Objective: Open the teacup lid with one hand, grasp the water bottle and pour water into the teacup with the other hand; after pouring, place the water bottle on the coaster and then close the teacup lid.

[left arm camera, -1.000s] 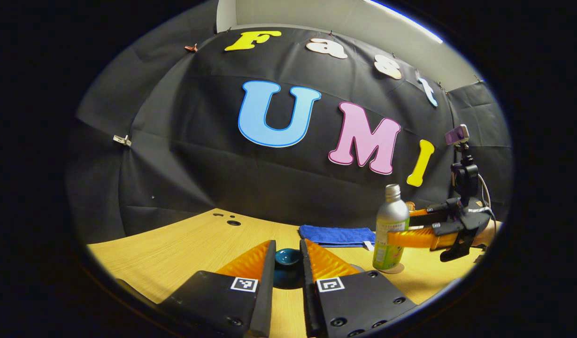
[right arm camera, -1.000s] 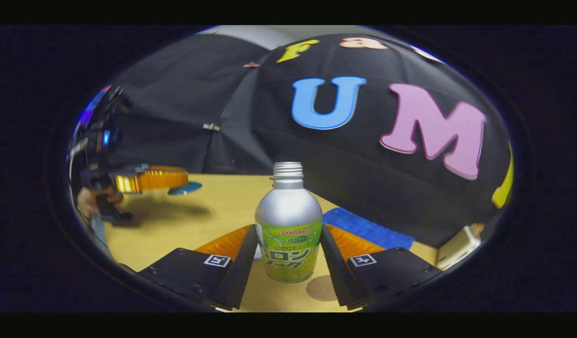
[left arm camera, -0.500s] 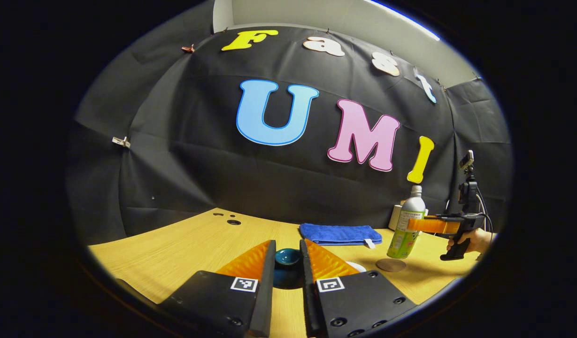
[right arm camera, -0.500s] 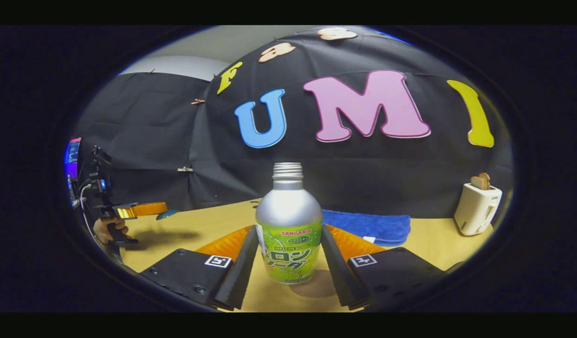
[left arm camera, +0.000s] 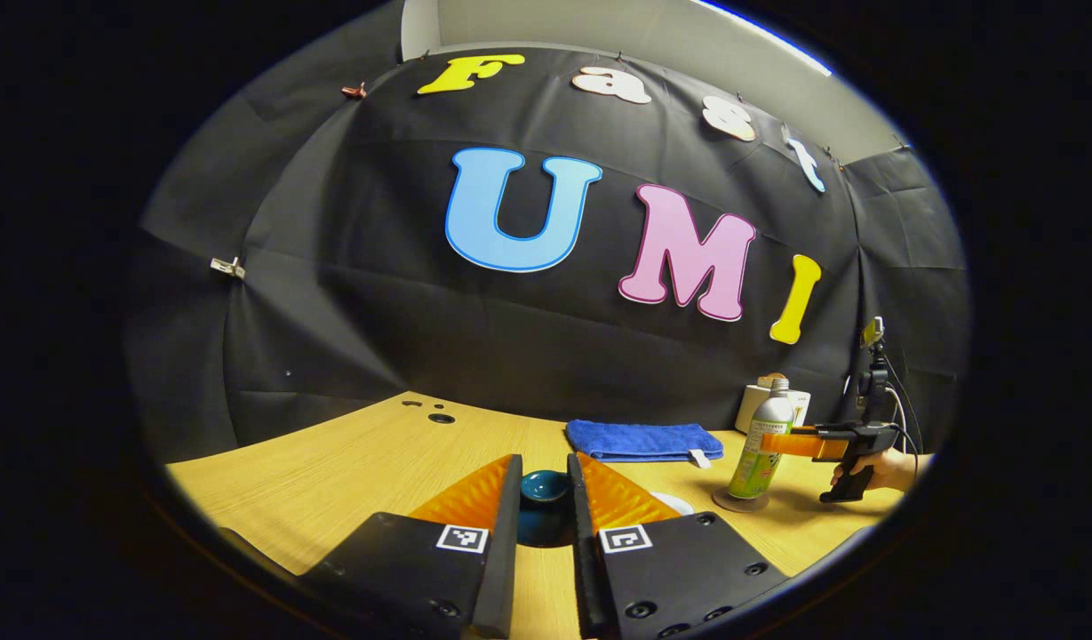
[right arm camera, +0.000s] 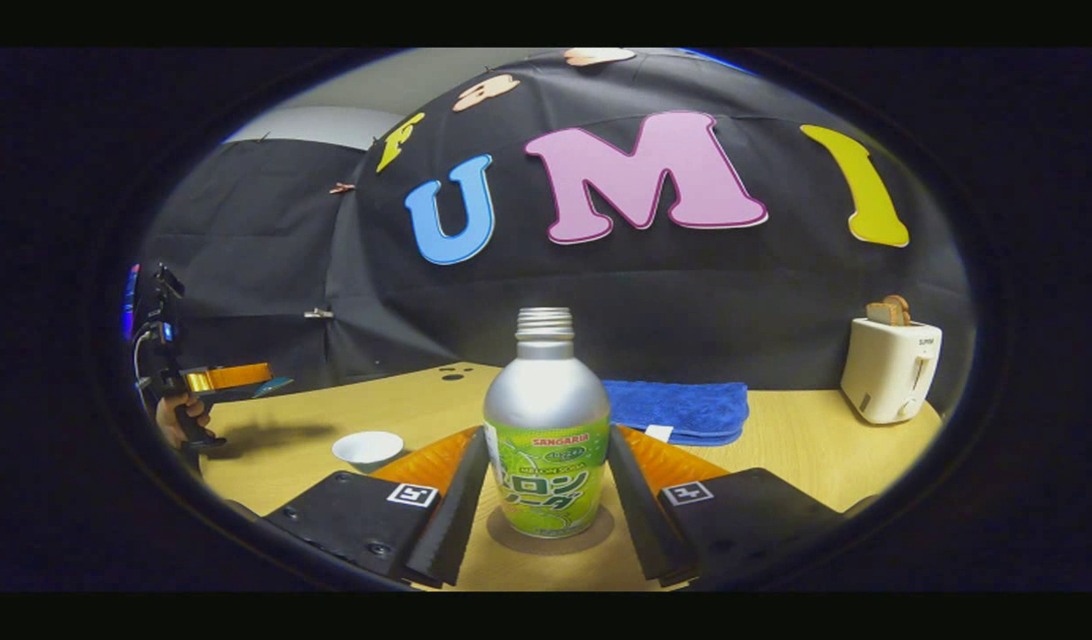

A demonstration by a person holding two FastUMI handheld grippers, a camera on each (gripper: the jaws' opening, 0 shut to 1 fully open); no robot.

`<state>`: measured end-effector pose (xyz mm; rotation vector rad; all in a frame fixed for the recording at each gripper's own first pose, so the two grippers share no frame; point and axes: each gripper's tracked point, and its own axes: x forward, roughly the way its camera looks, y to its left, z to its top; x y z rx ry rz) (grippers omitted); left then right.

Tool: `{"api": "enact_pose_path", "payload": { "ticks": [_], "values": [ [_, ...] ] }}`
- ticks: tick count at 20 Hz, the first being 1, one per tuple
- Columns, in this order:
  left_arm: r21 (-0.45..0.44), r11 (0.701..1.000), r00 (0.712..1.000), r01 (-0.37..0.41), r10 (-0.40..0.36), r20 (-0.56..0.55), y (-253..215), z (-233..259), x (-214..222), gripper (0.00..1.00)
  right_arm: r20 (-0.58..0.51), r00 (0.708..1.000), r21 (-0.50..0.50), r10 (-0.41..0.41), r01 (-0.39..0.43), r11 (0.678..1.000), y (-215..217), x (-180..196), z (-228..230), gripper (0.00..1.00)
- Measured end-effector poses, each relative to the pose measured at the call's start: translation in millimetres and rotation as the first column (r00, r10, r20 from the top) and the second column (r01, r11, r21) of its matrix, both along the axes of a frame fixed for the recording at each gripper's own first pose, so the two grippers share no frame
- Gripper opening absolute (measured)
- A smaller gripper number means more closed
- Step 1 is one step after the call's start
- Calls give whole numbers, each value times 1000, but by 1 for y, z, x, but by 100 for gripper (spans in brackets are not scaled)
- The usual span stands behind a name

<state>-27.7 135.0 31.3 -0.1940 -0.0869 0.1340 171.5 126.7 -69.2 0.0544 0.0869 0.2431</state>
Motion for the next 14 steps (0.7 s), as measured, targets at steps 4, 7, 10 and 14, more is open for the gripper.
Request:
{"api": "enact_pose_path", "payload": {
  "ticks": [4,7,10,14],
  "values": [
    [-2,1000,1000,-6,6,-2,2,-3,1,31,3,1000,-44,7,-7,999,-2,-2,-5,76],
    [-1,1000,1000,-2,2,-2,0,-3,1,31,12,1000,-40,1,0,999,-3,-5,-7,78],
    [1,1000,1000,0,0,1,-1,-3,0,31,-13,1000,-25,-24,24,999,-8,-5,-13,82],
    [13,1000,1000,-6,6,-6,-5,-5,2,31,-28,999,23,-38,39,999,-12,-13,-14,100]
  ]
}}
